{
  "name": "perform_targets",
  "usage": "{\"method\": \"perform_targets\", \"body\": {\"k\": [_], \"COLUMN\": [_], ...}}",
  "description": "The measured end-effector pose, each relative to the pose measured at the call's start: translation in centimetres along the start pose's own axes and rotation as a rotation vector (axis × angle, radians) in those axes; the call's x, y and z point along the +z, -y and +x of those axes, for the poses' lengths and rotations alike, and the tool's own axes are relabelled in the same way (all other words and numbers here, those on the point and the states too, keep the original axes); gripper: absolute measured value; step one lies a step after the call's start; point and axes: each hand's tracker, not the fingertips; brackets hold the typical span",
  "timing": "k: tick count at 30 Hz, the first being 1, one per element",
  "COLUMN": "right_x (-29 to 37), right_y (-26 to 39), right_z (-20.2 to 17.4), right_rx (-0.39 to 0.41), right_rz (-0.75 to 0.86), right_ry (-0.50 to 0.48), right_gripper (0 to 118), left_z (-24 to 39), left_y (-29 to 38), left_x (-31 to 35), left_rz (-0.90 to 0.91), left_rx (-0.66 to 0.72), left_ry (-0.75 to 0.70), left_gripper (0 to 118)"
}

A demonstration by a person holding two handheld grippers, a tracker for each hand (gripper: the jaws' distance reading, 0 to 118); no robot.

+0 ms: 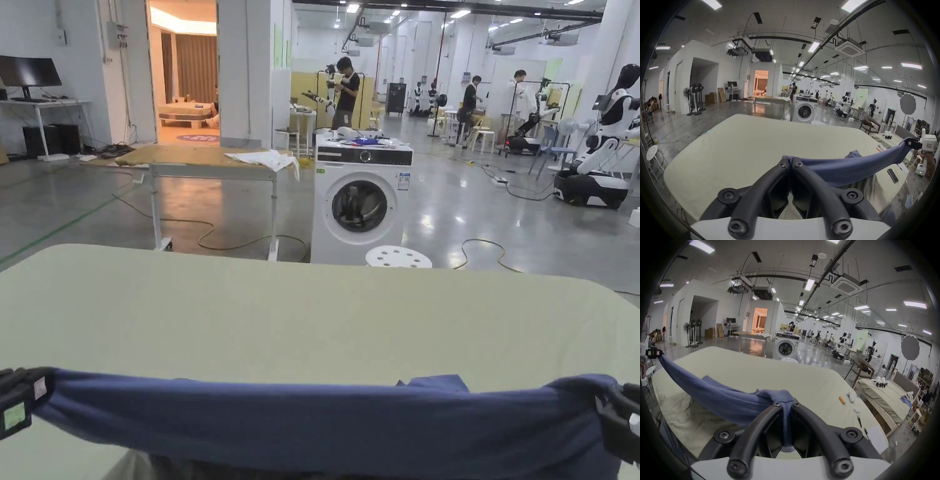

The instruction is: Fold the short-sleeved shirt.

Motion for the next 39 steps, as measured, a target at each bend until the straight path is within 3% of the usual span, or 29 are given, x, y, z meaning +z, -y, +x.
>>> {"method": "perform_targets", "body": {"k": [6, 15, 20, 22, 24, 27, 31, 39], "right_x": [-0.6, -2.9, -3.7, -3.7, -3.6, -2.6, -0.8, -0.6], "right_y": [7.2, 16.8, 19.6, 20.1, 20.3, 19.4, 16.1, 9.4], "right_z": [-1.9, -3.8, -4.4, -4.6, -4.8, -4.6, -4.3, -5.5], "right_rx": [0.047, 0.038, 0.02, 0.009, 0.01, 0.029, 0.032, -0.033], "right_rz": [-0.208, -0.518, -0.575, -0.599, -0.612, -0.602, -0.497, -0.118], "right_ry": [-0.035, -0.072, -0.075, -0.08, -0.06, -0.03, 0.004, 0.052], "right_gripper": [2, 3, 4, 12, 40, 62, 73, 75], "left_z": [-0.6, -1.9, -2.1, -3.1, -3.3, -2.4, -1.3, 4.1], "left_y": [7.2, 16.2, 18.4, 18.6, 18.3, 17.5, 16.3, 11.7], "left_x": [-1.2, -4.9, -6.1, -6.6, -6.5, -5.9, -5.6, -5.2], "left_rz": [-0.261, -0.582, -0.597, -0.586, -0.579, -0.553, -0.44, -0.136], "left_rx": [-0.028, -0.005, -0.003, 0.022, 0.027, 0.018, -0.025, -0.082], "left_ry": [-0.026, -0.045, -0.058, -0.06, -0.058, -0.052, -0.058, -0.05], "left_gripper": [0, 0, 0, 0, 1, 12, 55, 58]}}
